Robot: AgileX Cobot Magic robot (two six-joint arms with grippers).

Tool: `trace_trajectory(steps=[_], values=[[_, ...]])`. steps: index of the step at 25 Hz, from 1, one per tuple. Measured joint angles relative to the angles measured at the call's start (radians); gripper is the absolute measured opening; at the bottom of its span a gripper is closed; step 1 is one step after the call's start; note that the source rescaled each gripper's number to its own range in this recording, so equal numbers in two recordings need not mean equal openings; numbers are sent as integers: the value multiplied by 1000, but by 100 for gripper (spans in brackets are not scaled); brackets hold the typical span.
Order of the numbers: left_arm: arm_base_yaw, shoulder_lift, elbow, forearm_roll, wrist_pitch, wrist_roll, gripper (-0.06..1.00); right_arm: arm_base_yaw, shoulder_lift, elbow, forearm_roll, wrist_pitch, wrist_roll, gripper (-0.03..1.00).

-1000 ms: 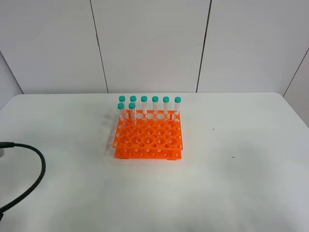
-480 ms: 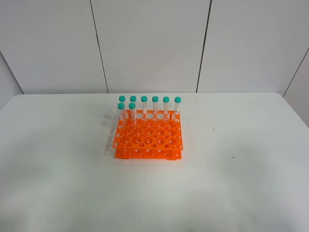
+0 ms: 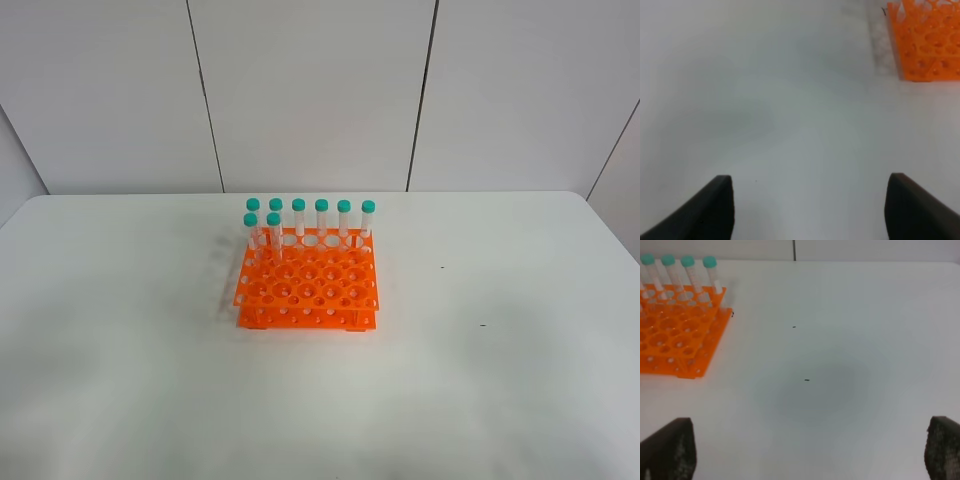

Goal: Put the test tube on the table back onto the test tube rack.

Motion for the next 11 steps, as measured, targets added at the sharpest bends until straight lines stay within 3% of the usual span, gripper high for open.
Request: trace_trajectory(steps=[11], values=[[0, 0, 3, 0, 0, 0, 92, 0, 0, 0, 0, 0, 0, 100]])
